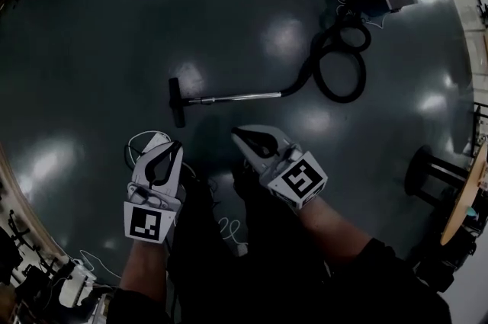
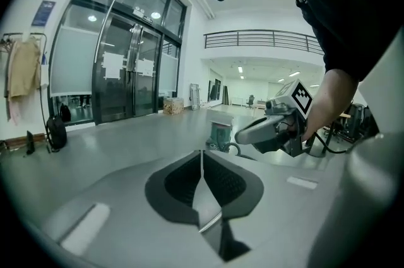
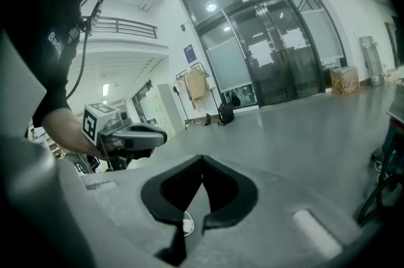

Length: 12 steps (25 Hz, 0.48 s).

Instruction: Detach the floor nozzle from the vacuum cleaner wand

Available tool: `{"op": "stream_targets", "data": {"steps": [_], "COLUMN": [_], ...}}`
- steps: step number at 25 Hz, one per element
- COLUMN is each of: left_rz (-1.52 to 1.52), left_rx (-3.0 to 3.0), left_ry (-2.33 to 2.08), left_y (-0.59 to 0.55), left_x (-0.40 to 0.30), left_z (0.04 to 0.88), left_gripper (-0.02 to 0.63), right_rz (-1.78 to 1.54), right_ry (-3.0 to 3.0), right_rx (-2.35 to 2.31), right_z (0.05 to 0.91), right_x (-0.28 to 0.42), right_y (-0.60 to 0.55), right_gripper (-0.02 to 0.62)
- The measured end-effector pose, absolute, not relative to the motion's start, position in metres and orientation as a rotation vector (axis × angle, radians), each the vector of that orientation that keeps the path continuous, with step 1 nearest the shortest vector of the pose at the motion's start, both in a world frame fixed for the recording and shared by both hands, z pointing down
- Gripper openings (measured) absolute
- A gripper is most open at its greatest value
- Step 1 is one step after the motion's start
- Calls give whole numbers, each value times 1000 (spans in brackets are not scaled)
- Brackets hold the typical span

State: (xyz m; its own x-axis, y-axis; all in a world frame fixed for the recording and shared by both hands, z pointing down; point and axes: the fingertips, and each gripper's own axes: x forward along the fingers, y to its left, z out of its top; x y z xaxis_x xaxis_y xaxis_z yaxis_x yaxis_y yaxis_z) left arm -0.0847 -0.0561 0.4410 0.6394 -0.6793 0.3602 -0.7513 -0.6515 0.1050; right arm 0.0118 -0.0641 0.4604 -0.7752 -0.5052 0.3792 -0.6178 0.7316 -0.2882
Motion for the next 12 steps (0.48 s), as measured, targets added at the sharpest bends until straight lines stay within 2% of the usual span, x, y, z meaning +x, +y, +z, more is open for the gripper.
{"op": "stream_targets", "data": {"steps": [12], "left_rz": [678], "left_rx": [2747], "left_ry": [-1049], "left_y": [-66], "left_x": [-93], "left_z": [625], "left_gripper": [50], "right_rz": [627], "right_ry": [-2626], "right_rx": [756], "right_z": [646], "right_x": [-10], "right_y": [-71], "right_gripper": [15]}}
